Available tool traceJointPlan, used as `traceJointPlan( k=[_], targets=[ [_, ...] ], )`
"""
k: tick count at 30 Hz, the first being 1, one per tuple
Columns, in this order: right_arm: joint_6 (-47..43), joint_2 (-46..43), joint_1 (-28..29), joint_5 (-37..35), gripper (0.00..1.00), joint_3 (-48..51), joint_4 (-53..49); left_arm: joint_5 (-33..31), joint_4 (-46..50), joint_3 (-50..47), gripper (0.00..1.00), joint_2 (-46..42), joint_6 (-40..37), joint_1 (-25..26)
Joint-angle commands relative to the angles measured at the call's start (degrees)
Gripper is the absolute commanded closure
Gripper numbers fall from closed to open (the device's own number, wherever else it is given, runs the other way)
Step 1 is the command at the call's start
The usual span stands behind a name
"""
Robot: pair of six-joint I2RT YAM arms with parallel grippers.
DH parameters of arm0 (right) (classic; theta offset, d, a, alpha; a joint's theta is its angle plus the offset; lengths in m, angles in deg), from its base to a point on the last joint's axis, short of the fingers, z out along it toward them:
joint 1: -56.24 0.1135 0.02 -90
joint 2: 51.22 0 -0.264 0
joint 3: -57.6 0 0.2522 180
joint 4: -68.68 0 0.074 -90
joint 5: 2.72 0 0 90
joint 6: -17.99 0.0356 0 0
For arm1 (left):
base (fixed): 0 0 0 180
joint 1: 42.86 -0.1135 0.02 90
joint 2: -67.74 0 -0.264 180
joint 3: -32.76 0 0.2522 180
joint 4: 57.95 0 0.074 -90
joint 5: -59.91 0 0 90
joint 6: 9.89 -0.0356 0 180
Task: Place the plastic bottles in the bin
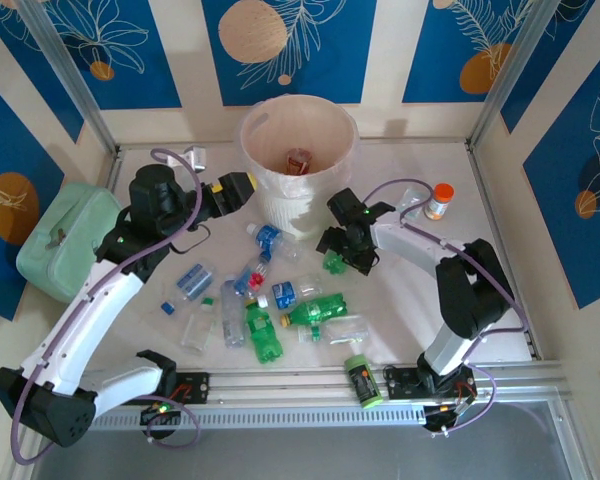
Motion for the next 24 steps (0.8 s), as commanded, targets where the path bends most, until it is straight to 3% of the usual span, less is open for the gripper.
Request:
traceJointPlan(
  k=[1, 14, 24],
  targets=[
    [1.5, 1.7, 0.0, 0.5, 0.1, -2.2, 0.4, 1.5, 0.1, -0.5, 0.11, -1.1, 0.6, -0.6],
    [0.2, 7.5, -2.4, 1.8, 0.17, -4.5, -0.8, 1.3, 0.0, -1.0, 0.12, -0.8, 0.9, -0.6],
    [0.2, 8.2, -2.7, 2.4, 0.29, -4.1, -0.9, 0.7, 0.6, -0.6, 0.13, -0.8, 0.2, -0.6]
  ],
)
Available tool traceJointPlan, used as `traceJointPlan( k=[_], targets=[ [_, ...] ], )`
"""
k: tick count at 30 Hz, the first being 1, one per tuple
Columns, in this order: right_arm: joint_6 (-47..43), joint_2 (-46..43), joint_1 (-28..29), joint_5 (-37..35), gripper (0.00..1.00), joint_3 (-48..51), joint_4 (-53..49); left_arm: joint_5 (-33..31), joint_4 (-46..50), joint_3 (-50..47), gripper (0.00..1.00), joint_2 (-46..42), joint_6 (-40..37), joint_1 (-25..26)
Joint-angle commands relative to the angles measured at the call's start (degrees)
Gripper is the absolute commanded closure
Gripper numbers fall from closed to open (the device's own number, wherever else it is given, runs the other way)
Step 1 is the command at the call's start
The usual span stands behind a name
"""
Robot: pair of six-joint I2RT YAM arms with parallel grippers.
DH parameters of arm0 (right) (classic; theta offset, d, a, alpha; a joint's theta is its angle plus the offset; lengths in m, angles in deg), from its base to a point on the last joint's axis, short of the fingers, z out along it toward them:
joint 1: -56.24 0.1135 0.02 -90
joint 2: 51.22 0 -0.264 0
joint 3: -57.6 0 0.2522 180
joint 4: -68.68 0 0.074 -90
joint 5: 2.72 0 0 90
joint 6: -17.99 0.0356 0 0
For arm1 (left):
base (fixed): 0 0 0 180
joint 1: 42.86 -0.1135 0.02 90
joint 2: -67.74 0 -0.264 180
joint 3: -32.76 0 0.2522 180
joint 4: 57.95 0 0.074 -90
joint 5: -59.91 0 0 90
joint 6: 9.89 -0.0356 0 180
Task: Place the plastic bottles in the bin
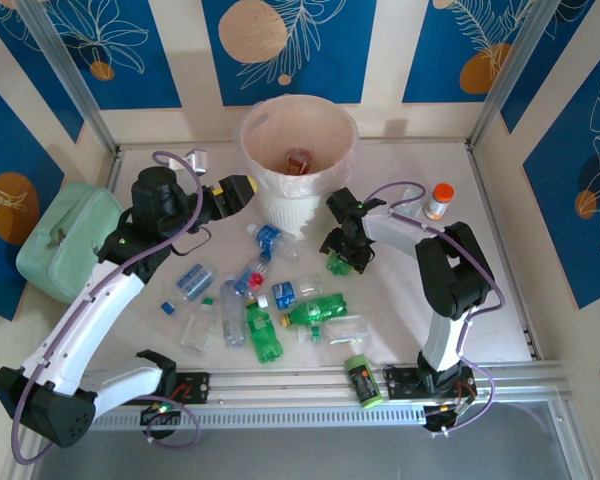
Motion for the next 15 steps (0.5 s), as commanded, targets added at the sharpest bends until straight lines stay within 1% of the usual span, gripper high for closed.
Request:
traceJointPlan(
  k=[1, 8, 11, 15],
  targets=[
    [0.0, 0.7, -0.2, 1.1, 0.31, -1.3, -1.4, 0.5, 0.7, 0.1, 0.13, -0.7, -0.7, -0.6],
    [0.0, -2.3, -0.1, 0.7, 0.38, 0.6, -1.1, 0.1, 1.2, 0.3, 0.13, -0.8, -1.2, -0.6],
    [-0.3, -5.4, -0.1, 0.0, 0.39, 2.3, -1.2, -0.3, 2.0, 0.8, 0.13, -0.7, -1.8, -0.6],
    [-1.1, -12.4, -0.3, -1.5, 0.4, 5.6, -2.0, 0.0, 2.4, 1.7, 0.12, -0.3, -2.1, -0.6]
  ],
)
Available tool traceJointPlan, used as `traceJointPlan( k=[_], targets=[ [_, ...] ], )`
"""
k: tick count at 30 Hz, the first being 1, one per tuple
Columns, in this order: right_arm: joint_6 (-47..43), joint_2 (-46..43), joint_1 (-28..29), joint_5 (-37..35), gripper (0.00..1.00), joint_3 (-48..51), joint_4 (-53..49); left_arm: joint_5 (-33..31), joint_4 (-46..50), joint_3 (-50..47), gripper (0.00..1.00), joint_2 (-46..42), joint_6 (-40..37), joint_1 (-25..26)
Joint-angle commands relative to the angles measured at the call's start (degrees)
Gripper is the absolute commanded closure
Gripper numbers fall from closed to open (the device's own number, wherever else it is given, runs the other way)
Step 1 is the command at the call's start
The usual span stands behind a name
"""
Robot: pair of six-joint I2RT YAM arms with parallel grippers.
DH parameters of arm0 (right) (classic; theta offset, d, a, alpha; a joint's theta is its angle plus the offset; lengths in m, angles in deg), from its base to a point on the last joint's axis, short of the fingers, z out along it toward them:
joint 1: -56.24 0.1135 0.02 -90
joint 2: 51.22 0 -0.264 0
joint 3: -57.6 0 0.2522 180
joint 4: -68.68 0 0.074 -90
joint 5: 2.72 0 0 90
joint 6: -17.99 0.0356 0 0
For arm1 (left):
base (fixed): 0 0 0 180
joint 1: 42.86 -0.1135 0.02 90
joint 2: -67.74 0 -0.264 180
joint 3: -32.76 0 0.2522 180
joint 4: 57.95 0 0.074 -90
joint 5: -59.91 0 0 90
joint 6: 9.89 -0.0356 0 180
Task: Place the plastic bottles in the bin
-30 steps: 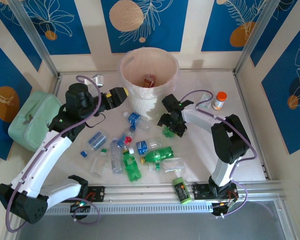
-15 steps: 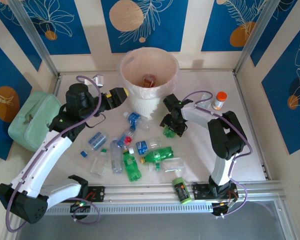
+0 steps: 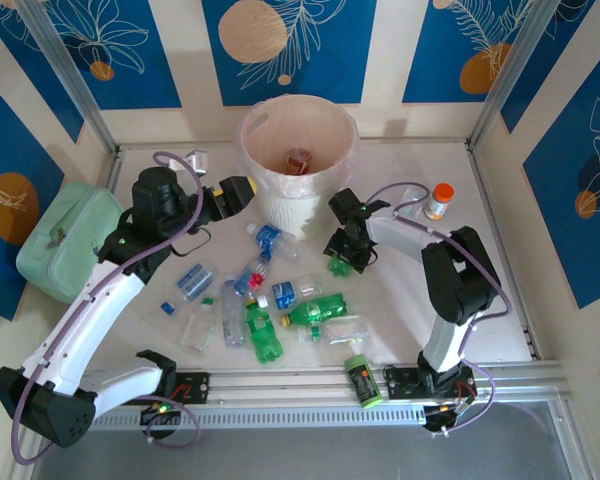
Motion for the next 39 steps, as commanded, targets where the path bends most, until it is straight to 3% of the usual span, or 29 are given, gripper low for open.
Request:
traceJointPlan(
  k=[1, 8, 15, 21, 27, 33, 39],
  targets=[
    [-1.0, -7.9, -0.4, -1.5, 0.41, 2.6, -2.1, 0.2, 0.9, 1.9, 0.12, -0.2, -1.6, -0.6],
    [-5.1, -25.7, -1.8, -1.4, 0.43, 6.1, -3.8, 2.1, 0.7, 4.3, 0.13, 2.1, -0.9, -0.6],
    [-16.3, -38.9, -1.6, 6.9, 0.44, 2.5, 0.1, 6.1, -3.1, 4.0, 0.13, 2.7, 1.0, -0.5],
    [-21.2, -38.3, -1.1, 19.2, 0.45, -4.0, 2.2, 13.1, -10.2, 3.0, 0.14, 4.8, 5.3, -0.1],
    [-22.5, -35.6, 2.3, 25.1, 0.45, -8.3, 3.6, 15.6, -13.1, 3.7, 0.13, 6.0, 6.0, 1.4],
    [-24.9, -30.5, 7.4, 24.5, 0.46, -14.0, 0.4, 17.8, -13.1, 6.2, 0.14, 8.3, 4.9, 3.2],
    [-24.1, -27.7, 6.6, 22.3, 0.45, -18.3, 1.6, 12.2, -8.9, 6.2, 0.14, 6.7, 2.2, 3.4]
  ],
)
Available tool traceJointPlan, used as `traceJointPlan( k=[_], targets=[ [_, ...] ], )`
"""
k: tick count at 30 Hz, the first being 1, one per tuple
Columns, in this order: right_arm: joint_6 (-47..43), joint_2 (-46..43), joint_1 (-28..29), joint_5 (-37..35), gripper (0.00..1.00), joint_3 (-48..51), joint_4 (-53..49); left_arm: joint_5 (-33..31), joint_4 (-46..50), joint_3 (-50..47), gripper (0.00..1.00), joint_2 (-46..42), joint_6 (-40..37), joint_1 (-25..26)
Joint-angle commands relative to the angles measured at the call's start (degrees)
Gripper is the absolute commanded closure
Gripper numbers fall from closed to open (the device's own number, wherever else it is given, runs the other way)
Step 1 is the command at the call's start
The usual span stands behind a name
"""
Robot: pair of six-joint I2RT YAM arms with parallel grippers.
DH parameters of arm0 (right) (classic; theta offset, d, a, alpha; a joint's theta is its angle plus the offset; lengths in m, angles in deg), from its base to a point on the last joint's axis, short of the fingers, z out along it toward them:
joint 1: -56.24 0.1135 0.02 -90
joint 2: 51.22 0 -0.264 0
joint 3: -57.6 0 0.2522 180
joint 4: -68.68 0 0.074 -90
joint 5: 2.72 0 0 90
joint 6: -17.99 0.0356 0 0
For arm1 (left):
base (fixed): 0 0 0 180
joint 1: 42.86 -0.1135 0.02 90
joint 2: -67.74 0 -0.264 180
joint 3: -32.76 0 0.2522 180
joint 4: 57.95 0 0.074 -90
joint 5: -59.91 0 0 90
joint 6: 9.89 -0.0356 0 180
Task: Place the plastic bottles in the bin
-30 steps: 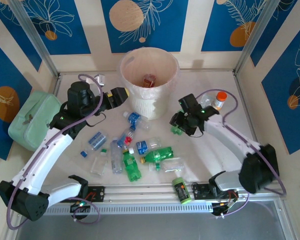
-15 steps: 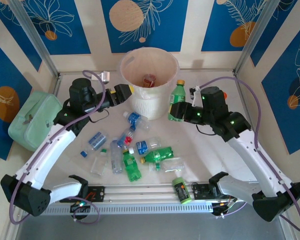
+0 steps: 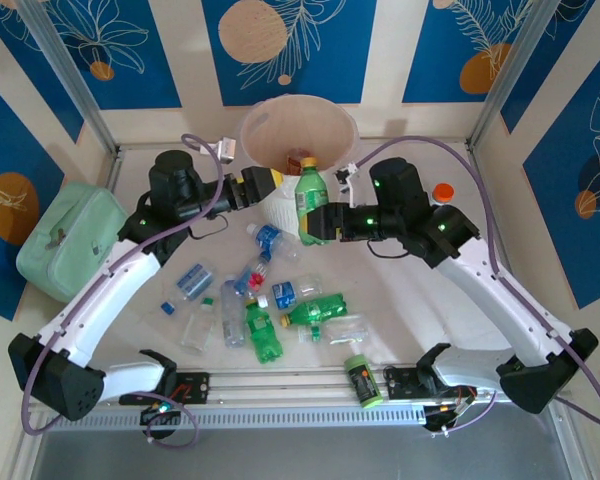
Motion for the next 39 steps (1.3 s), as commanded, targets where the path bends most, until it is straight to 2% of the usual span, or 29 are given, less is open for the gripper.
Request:
traceJointPlan(
  k=[1, 5, 18, 24, 28, 33, 39],
  targets=[
    [-1.0, 1.8, -1.1, -0.4, 0.46, -4.7, 0.7, -5.5, 3.9, 2.2, 0.14, -1.9, -3.5, 0.3],
    [-1.2, 6.7, -2.6, -1.3, 0.46, -10.8, 0.7, -15.3, 11.7, 2.8, 0.13, -4.3, -6.6, 0.1],
    [-0.7, 23.0, -8.4, -3.8, 0.46, -27.5, 0.6, -26.2, 22.2, -0.8, 0.14, -7.9, -5.7, -0.7],
    [-0.2, 29.2, -9.7, -5.3, 0.44, -33.9, -2.0, -26.8, 24.4, -3.2, 0.15, -9.0, -5.3, -0.9],
    [0.3, 33.0, -10.7, -5.5, 0.37, -37.5, -3.6, -26.9, 25.7, -5.1, 0.16, -10.0, -5.6, -1.0],
    [0.5, 36.4, -11.1, -5.9, 0.21, -41.5, -5.6, -27.1, 28.0, -7.3, 0.16, -11.1, -6.3, -1.0],
    [0.0, 36.4, -11.0, -5.9, 0.17, -44.4, -6.8, -26.8, 29.1, -9.3, 0.15, -12.2, -6.4, -0.9]
  ],
)
